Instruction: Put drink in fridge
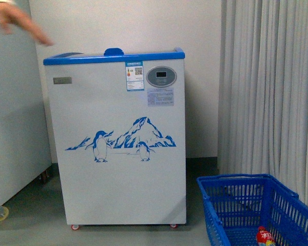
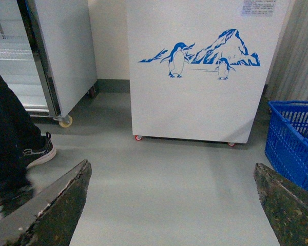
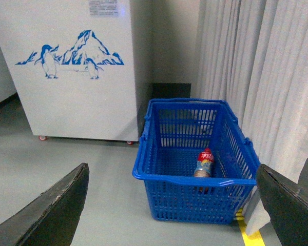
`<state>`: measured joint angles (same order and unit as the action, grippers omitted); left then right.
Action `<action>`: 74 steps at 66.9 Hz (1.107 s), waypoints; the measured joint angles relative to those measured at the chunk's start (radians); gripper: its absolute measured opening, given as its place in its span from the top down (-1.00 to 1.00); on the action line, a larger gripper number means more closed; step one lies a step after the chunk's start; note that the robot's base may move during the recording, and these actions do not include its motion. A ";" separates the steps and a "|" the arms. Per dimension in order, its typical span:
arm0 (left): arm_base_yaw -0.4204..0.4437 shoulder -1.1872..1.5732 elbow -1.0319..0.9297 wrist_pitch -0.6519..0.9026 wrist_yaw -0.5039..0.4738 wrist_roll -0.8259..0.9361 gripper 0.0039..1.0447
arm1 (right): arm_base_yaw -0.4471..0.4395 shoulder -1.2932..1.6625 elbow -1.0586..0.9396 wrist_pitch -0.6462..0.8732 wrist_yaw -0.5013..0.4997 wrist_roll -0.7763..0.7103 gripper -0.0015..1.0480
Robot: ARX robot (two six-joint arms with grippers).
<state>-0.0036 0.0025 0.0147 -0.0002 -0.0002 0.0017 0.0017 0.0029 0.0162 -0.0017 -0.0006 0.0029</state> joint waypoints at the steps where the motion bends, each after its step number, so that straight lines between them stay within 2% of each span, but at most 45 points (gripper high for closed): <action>1: 0.000 0.000 0.000 0.000 0.000 0.000 -0.85 | 0.000 0.000 0.000 0.000 0.000 0.000 -0.85; 74: 0.000 0.000 0.000 0.000 0.000 0.000 -0.85 | 0.000 0.000 0.000 0.000 0.000 0.000 -0.85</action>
<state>-0.0036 0.0025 0.0147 -0.0002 -0.0002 0.0017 0.0017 0.0029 0.0162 -0.0017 -0.0010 0.0029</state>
